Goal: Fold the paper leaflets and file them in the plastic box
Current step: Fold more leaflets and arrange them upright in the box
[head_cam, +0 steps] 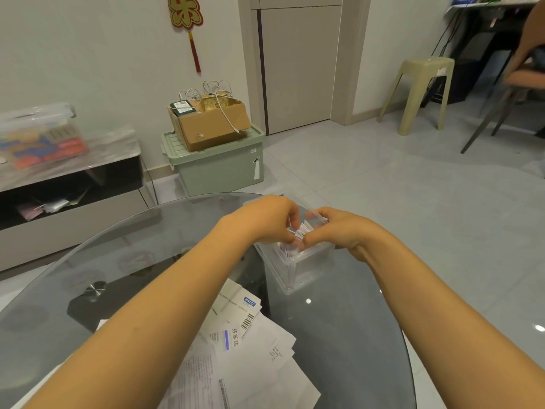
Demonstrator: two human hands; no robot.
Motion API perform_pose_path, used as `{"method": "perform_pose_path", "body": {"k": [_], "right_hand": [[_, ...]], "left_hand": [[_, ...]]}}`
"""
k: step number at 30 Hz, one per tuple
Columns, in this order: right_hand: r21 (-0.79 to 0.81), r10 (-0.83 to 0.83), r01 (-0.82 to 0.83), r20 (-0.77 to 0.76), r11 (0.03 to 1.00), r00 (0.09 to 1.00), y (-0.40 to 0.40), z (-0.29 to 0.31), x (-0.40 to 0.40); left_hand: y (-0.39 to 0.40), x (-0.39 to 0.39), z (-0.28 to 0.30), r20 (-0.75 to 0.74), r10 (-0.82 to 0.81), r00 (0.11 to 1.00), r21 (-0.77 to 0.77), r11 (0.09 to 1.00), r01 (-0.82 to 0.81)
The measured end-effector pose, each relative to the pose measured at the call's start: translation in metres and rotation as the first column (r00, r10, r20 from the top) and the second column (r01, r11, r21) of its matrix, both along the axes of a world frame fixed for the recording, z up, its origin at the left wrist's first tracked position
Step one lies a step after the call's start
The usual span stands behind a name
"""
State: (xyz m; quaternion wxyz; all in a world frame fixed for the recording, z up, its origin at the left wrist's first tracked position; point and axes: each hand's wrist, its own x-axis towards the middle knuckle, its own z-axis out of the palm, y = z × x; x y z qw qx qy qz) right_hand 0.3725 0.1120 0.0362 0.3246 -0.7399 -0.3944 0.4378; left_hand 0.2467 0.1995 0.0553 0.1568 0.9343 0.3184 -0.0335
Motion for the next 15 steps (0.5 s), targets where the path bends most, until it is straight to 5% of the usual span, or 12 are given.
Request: {"method": "perform_pose_path", "body": {"k": [7, 15], "right_hand": [[-0.03, 0.016, -0.014, 0.082, 0.999, 0.997, 0.002, -0.001, -0.001], [0.049, -0.175, 0.168, 0.234, 0.984, 0.956, 0.01, -0.016, -0.004]], "left_hand": [[-0.002, -0.001, 0.007, -0.046, 0.04, 0.998, 0.032, 0.999, -0.038], [-0.003, -0.004, 0.009, -0.138, 0.026, 0.99, -0.044, 0.999, -0.032]]}}
